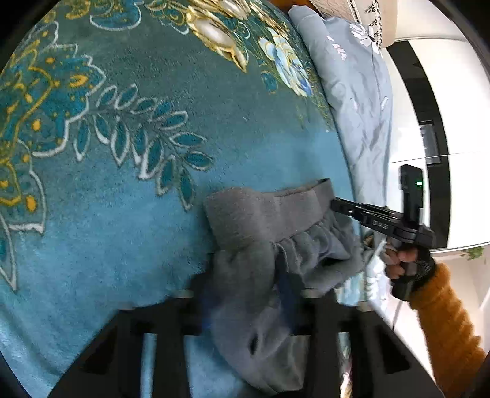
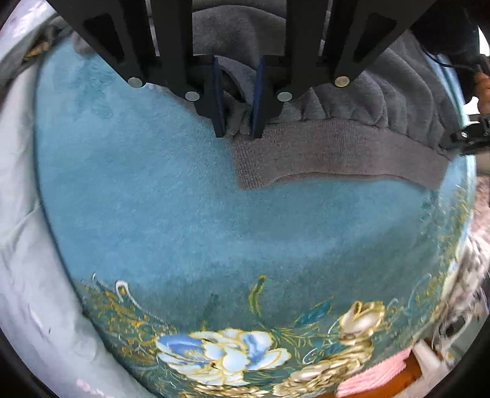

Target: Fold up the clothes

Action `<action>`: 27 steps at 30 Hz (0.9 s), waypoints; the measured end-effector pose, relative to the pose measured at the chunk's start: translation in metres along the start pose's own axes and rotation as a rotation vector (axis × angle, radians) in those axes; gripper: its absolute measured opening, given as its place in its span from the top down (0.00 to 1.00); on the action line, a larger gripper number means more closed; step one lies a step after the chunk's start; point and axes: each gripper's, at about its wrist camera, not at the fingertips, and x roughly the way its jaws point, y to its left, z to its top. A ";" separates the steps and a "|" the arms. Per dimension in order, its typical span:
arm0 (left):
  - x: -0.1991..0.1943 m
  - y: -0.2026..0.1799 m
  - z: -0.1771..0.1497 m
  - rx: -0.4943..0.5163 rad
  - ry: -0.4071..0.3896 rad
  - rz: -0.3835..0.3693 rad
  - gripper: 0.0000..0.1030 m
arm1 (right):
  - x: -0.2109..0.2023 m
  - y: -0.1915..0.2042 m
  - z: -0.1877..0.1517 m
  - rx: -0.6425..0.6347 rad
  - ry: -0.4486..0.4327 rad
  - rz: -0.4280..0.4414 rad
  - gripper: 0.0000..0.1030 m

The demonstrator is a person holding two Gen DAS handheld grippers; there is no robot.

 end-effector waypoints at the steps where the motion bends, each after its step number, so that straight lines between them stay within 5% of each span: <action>1: -0.002 -0.001 -0.001 0.006 -0.011 0.001 0.83 | -0.007 0.001 0.005 0.002 -0.020 -0.015 0.86; 11: -0.050 -0.021 0.010 0.103 -0.214 -0.048 0.91 | -0.076 0.035 0.100 0.057 -0.297 -0.009 0.87; 17: -0.074 0.009 0.029 0.013 -0.320 -0.017 0.92 | -0.030 0.067 0.133 0.047 -0.244 -0.006 0.87; 27: -0.055 0.054 0.030 -0.130 -0.245 0.045 0.93 | 0.030 0.071 0.138 0.112 -0.175 -0.021 0.87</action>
